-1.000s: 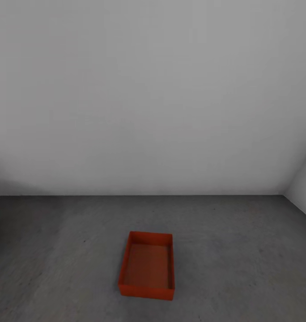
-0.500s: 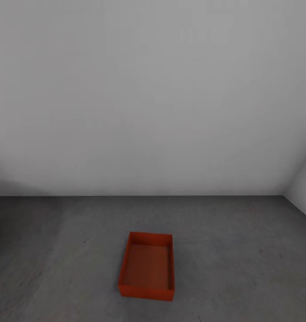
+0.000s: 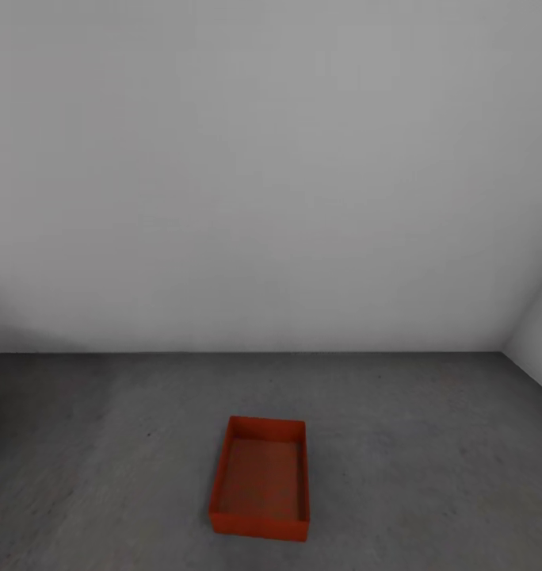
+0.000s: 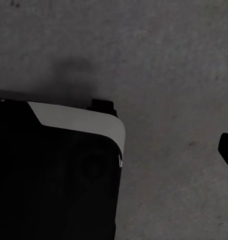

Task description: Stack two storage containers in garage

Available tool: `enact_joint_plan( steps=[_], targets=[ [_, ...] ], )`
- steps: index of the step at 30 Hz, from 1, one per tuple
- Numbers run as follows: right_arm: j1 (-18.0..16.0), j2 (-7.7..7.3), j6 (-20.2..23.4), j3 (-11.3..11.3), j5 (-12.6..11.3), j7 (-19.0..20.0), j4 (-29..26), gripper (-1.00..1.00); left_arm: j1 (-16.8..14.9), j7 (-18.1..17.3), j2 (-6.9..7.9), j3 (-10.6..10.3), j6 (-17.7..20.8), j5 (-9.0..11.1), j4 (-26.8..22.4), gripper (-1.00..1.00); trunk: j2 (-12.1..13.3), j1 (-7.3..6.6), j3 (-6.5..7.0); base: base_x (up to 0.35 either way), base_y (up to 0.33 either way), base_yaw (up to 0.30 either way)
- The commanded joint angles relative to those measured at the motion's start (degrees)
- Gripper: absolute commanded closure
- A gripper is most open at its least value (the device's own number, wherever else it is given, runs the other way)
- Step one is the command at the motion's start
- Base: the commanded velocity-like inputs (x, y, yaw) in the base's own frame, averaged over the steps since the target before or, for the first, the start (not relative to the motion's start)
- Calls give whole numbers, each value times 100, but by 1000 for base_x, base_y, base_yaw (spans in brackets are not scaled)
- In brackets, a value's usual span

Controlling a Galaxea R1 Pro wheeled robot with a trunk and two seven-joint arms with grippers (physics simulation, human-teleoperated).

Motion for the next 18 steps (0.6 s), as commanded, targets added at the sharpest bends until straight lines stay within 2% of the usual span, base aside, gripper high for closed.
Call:
enact_joint_plan(
  steps=[1,18],
  targets=[
    [-7,3,-34,46,-48,-14,19,-100,-2,13,0,-49,-14,42,2,-100,-4,0,4,0,0,0],
    [31,-18,-50,41,-101,-8,28,-100,-2,13,2,-49,9,44,2,-100,-4,0,159,0,0,0]
  ],
)
